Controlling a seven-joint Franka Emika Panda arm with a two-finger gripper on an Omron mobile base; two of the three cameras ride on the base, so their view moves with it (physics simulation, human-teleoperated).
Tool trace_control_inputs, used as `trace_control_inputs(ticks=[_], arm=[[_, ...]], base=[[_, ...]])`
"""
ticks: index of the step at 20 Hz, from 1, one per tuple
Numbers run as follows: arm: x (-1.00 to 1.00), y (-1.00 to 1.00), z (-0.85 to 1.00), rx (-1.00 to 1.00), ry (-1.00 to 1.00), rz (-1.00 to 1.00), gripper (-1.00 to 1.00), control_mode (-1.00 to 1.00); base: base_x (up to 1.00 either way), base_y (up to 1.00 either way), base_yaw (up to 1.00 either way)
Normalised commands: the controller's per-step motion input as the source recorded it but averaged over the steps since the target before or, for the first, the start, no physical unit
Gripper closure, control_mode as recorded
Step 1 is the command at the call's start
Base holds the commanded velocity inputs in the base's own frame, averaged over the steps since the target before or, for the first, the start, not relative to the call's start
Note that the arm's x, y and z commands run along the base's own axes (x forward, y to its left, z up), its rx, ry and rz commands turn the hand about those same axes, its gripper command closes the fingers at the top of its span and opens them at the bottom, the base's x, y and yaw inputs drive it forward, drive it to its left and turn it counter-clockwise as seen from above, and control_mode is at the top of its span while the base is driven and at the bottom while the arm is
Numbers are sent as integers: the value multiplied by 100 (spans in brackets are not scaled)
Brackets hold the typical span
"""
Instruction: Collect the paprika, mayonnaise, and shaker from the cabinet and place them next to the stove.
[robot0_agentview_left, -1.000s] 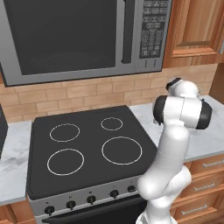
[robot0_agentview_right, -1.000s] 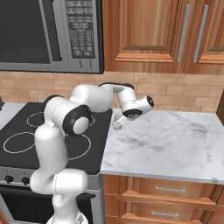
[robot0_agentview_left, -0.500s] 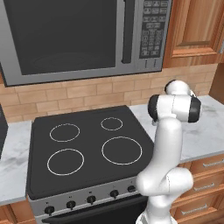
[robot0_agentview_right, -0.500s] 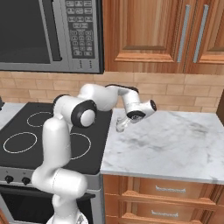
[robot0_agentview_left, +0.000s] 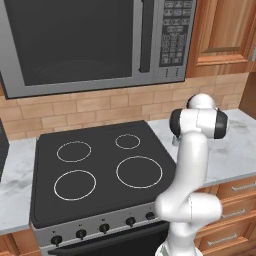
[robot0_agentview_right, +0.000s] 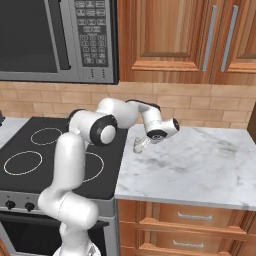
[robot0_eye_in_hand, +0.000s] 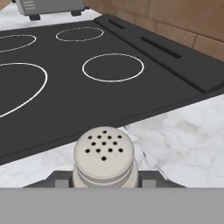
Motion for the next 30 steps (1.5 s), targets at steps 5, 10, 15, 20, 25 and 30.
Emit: trace_control_inputs(ticks=[5, 10, 15, 20, 25, 30], arm=[[9, 15, -24, 0, 0, 0, -100, -100], [0, 0, -4, 0, 0, 0, -100, -100], [0, 0, 13, 0, 0, 0, -100, -100], [0, 0, 37, 0, 0, 0, -100, -100], [-4, 0, 41, 0, -4, 0, -100, -100], [-25, 5, 45, 0, -6, 0, -100, -100]], base=[[0, 0, 0], [0, 0, 0], [0, 0, 0], [0, 0, 0], [0, 0, 0], [0, 0, 0]])
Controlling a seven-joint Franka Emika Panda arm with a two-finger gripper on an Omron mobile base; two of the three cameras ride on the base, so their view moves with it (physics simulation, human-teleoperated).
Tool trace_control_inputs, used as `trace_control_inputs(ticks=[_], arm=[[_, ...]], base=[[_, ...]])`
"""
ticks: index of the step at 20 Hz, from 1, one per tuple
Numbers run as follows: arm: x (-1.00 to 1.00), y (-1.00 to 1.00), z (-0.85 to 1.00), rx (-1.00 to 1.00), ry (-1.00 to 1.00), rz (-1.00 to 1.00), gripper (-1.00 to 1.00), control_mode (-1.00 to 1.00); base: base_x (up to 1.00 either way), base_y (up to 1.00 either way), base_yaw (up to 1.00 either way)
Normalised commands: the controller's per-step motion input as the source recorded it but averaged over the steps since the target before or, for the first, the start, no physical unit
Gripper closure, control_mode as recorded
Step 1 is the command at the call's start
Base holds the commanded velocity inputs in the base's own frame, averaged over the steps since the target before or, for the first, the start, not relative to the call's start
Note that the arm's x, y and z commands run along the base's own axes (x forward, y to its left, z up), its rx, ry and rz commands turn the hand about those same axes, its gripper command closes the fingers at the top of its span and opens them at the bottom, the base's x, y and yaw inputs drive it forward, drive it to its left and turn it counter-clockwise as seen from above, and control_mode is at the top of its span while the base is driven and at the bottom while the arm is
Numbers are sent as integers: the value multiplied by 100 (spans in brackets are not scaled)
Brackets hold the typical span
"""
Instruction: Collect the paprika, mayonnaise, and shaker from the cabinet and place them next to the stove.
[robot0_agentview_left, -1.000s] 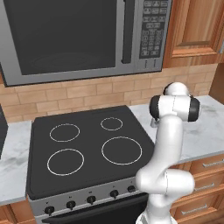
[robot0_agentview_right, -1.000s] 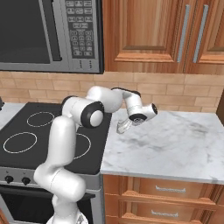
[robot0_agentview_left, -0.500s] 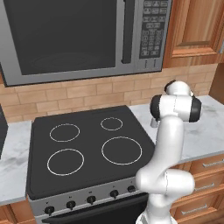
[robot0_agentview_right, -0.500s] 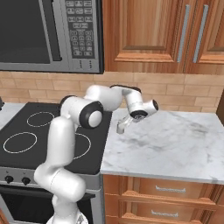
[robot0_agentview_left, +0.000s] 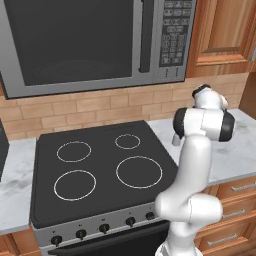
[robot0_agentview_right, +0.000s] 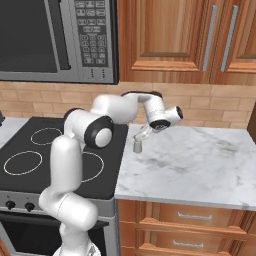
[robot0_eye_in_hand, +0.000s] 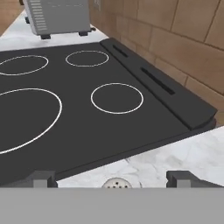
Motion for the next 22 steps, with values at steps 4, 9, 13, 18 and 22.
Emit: trace_control_inputs(ticks=[4, 9, 13, 18, 22], arm=[[-36, 23, 50, 0, -8, 0, -100, -100], [-45, 27, 49, 0, -7, 0, -100, -100], [-64, 39, 31, 0, -5, 0, -100, -100], [-76, 48, 14, 0, -6, -3, -100, -100], [-71, 48, 19, 0, -8, -7, -100, -100]], base=[[0, 0, 0], [0, 0, 0], [0, 0, 0], [0, 0, 0], [0, 0, 0]])
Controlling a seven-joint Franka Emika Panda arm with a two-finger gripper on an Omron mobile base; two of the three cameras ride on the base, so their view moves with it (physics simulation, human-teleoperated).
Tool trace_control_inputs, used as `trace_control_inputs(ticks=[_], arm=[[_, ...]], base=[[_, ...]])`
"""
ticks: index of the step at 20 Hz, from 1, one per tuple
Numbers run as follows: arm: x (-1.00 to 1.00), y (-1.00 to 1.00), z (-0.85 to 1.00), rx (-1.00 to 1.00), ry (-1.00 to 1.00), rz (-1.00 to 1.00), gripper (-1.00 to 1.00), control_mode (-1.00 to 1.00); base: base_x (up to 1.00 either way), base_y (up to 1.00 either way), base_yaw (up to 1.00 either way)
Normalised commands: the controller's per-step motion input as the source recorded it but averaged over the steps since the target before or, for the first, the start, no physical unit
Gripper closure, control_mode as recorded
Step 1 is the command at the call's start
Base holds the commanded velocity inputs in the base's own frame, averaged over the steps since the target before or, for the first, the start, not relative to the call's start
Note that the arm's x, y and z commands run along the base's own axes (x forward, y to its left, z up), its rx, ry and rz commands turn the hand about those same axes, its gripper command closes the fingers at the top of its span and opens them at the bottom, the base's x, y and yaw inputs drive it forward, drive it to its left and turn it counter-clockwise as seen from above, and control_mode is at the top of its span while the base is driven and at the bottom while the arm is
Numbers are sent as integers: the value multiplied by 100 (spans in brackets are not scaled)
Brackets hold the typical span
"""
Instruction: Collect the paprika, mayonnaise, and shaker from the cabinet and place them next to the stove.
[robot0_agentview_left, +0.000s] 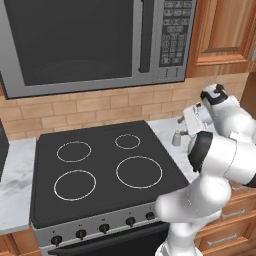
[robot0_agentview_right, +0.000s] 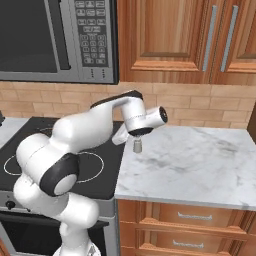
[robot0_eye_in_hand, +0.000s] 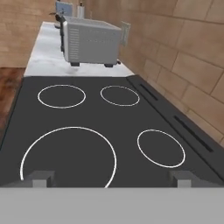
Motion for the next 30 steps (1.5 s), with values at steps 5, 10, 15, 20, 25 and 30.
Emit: trace_control_inputs(ticks=[5, 10, 15, 20, 25, 30], arm=[[-65, 55, 27, 0, -6, -9, -100, -100], [-73, 46, 48, 0, -6, -10, -100, -100], [-73, 52, 36, 0, -1, -14, -100, -100], [-72, 62, 11, 0, 3, -22, -100, -100], [-64, 69, 0, 0, 11, -26, -100, -100], [-48, 68, 0, -2, 11, -26, -100, -100]], base=[[0, 0, 0], [0, 0, 0], [0, 0, 0], [0, 0, 0], [0, 0, 0], [0, 0, 0]])
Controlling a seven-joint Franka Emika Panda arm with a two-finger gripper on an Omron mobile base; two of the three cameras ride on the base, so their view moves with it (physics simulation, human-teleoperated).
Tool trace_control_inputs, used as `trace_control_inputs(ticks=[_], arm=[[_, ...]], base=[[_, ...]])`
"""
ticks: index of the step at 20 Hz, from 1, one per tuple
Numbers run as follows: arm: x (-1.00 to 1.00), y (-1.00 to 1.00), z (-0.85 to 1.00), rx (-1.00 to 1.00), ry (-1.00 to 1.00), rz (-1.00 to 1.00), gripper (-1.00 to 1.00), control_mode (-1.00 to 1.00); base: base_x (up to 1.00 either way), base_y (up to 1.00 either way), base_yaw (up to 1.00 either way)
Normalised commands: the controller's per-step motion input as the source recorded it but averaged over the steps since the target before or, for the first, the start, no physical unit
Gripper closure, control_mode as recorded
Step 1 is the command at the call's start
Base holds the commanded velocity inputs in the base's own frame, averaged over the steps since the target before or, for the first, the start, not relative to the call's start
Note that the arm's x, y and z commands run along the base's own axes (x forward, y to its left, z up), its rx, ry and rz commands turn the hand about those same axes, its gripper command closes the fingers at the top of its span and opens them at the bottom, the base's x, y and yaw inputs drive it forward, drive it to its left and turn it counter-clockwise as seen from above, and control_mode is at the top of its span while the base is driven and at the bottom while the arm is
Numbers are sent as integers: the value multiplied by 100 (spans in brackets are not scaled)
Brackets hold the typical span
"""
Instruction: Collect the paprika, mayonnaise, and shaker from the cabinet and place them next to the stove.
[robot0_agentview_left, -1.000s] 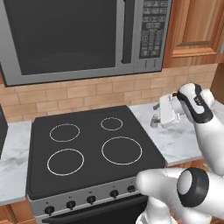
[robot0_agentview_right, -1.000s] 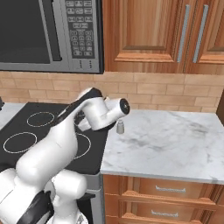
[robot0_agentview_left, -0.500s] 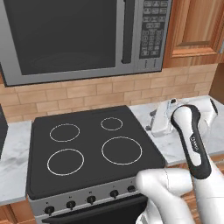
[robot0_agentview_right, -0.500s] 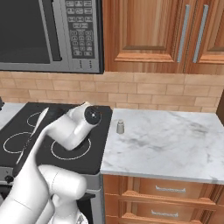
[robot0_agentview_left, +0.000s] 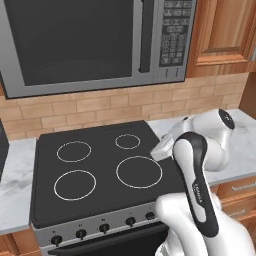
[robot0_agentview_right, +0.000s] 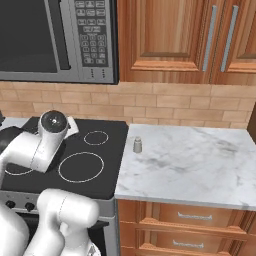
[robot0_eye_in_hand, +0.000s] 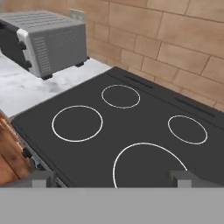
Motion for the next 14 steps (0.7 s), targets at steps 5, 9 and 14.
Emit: trace_control_inputs(ticks=[5, 9, 14], arm=[[-8, 30, -9, -5, 7, -7, -100, -100], [-29, 2, -19, 1, 1, 0, -100, -100], [-14, 0, -6, 0, 0, 0, -100, 100]], base=[[0, 0, 0], [0, 0, 0], [-70, 2, 0]])
